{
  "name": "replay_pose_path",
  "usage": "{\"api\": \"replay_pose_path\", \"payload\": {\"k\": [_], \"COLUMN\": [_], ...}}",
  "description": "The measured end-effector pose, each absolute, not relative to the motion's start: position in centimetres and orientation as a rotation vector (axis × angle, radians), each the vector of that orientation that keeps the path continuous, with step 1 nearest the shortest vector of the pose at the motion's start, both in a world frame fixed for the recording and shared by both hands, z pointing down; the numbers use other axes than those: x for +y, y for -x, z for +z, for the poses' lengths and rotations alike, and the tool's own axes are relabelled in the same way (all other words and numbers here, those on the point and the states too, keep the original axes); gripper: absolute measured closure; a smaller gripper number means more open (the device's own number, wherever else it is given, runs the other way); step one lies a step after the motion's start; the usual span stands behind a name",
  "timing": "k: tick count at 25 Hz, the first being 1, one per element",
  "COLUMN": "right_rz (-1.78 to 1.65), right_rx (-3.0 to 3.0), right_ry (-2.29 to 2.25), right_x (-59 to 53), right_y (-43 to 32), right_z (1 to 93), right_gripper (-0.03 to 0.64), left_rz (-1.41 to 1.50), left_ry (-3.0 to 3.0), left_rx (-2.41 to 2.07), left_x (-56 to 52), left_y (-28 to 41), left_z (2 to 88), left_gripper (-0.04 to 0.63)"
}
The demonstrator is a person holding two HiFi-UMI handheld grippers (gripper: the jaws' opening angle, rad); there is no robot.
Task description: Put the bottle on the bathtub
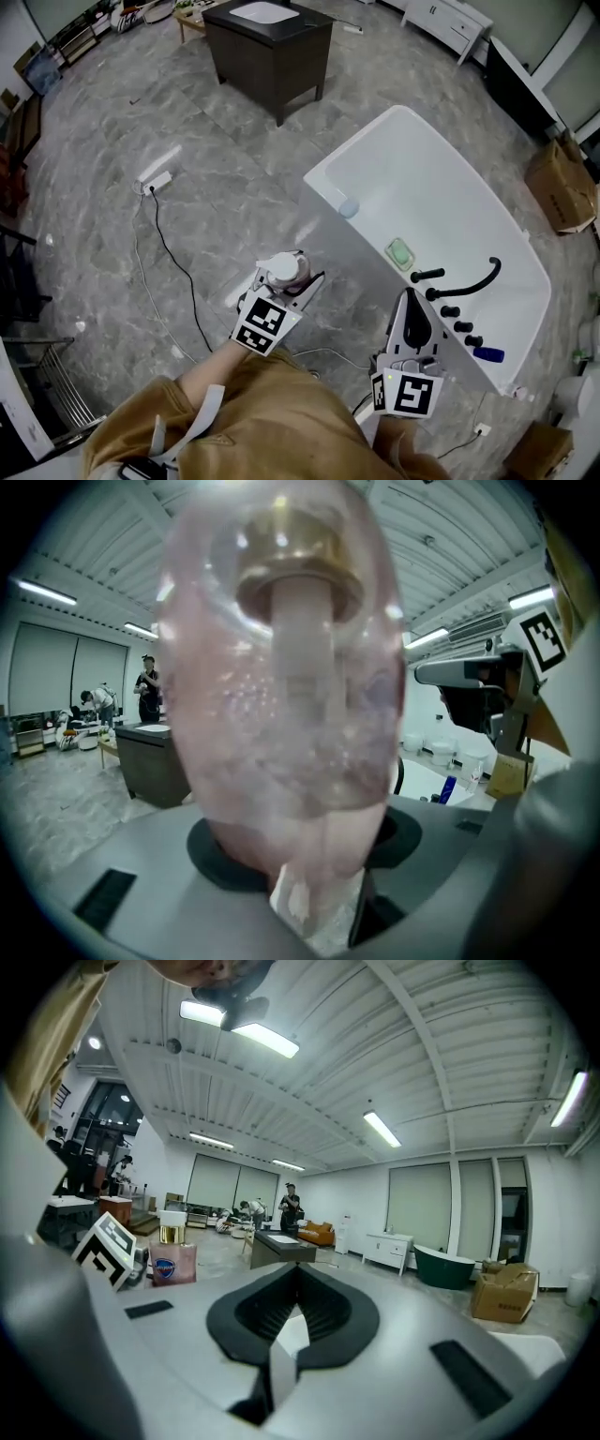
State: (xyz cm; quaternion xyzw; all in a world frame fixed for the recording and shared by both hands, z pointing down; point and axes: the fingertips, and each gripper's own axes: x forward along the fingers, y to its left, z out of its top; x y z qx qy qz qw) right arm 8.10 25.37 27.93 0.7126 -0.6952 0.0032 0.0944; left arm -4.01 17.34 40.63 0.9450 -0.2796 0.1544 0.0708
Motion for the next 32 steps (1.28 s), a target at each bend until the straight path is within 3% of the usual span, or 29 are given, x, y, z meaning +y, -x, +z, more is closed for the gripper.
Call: {"api": "replay_pose_path", "payload": {"k": [16,32], "right_rz": [0.07,0.082], "right_rx": [-1.92,-1.974], "right_ry": [-2.141,-2.11], "right_x": [5.5,-1.1], "right_y": [-8.3,-13.8], "right_z": [28.8,30.7], "right_gripper": [0.612,0.612], "left_rz": [0.494,0.618], "left_ry": [-2.835,-2.809], "left_rx": [-0.684,-0.772], "left_x": [-1.2,-9.2], "left_y": [2.6,-2.3], "left_z": [43.1,47.9], "left_gripper": [0.36,0.36]}}
